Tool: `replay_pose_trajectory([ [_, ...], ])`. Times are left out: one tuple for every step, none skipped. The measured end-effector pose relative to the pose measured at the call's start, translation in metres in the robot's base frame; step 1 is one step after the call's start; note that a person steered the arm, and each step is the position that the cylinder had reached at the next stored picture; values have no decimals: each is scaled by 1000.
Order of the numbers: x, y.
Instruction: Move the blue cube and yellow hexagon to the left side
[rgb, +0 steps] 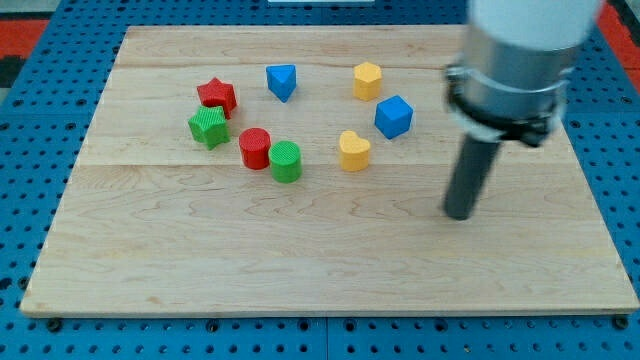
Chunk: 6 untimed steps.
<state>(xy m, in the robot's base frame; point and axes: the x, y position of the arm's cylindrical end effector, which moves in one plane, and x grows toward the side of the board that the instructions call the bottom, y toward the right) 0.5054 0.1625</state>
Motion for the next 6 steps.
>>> replay_pose_trajectory([
  [-9,-20],
  [-30,-60],
  [-44,-44],
  [-96,5],
  [-117,-23],
  [-124,-48],
])
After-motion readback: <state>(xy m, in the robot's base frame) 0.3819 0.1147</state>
